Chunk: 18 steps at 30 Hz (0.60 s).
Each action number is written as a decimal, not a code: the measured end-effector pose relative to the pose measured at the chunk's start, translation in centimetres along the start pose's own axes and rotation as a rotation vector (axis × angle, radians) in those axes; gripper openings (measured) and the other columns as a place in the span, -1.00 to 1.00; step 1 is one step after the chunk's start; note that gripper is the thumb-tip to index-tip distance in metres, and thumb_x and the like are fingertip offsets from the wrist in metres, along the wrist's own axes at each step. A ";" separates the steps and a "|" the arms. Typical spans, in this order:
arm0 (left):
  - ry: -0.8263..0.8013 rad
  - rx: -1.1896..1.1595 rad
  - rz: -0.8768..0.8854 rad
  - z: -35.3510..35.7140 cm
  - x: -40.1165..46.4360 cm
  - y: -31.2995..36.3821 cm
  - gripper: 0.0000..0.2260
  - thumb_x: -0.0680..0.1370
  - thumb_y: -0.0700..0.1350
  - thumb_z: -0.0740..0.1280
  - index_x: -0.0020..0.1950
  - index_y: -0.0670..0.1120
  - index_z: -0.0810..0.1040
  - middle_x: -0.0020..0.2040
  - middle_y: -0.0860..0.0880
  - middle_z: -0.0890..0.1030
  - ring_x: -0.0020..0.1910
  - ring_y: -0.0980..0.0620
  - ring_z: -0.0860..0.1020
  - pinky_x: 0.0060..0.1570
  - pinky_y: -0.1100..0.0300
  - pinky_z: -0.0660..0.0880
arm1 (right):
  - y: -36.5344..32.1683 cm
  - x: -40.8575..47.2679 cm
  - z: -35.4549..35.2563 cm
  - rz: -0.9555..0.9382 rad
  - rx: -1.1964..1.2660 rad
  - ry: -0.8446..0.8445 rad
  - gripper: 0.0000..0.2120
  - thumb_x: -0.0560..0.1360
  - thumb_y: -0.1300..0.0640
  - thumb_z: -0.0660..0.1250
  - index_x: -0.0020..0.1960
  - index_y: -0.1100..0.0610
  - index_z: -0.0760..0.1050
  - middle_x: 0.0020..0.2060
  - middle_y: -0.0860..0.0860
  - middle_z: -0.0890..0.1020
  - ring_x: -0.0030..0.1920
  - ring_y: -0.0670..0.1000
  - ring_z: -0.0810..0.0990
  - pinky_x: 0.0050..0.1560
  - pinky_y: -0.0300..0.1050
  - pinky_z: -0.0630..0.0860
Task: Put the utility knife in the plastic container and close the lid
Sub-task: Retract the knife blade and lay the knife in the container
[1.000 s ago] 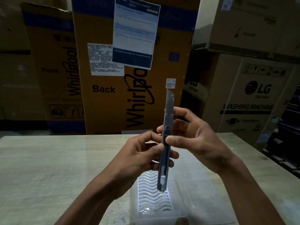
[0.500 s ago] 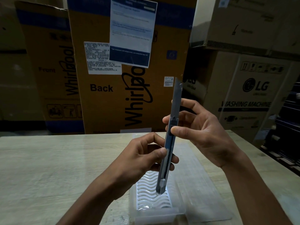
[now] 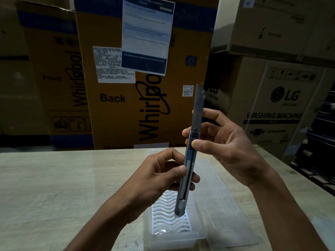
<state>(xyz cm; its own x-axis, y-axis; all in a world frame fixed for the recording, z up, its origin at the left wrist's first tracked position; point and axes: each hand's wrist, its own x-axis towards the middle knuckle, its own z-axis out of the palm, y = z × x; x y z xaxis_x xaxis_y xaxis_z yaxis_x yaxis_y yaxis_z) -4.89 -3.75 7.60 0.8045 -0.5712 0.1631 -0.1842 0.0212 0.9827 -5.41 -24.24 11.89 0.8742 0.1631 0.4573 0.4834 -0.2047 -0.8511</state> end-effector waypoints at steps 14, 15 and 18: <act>0.002 0.009 0.005 0.0 0.0 -0.1 -0.90 0.63 -0.21 0.24 0.06 -0.20 0.52 -0.02 -0.17 0.75 0.00 -0.14 0.73 0.09 -0.04 0.65 | 0.0 0.0 0.0 0.002 -0.014 -0.004 -0.38 0.36 0.21 0.49 0.37 -0.03 0.40 0.05 0.09 0.72 0.12 0.13 0.69 0.18 0.17 0.62; 0.001 0.008 0.005 0.0 0.0 -0.1 -0.90 0.63 -0.20 0.24 0.06 -0.20 0.52 -0.02 -0.16 0.75 0.00 -0.14 0.73 0.10 -0.04 0.65 | 0.0 0.0 0.0 0.003 -0.014 -0.004 -0.38 0.36 0.21 0.49 0.37 -0.03 0.40 0.05 0.09 0.72 0.12 0.13 0.70 0.18 0.18 0.62; 0.000 0.004 0.004 0.0 0.0 -0.1 -0.91 0.62 -0.20 0.25 0.05 -0.19 0.52 -0.02 -0.16 0.75 -0.01 -0.14 0.73 0.09 -0.04 0.65 | 0.0 0.0 0.1 0.006 -0.015 -0.003 -0.37 0.36 0.21 0.49 0.38 -0.01 0.39 0.05 0.10 0.72 0.11 0.13 0.70 0.18 0.19 0.61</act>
<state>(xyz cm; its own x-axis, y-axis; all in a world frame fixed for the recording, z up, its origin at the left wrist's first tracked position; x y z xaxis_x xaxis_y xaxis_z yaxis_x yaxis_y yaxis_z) -4.92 -3.78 7.52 0.8038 -0.5709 0.1672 -0.1901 0.0199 0.9816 -5.37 -24.18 11.86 0.8770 0.1643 0.4515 0.4788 -0.2200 -0.8499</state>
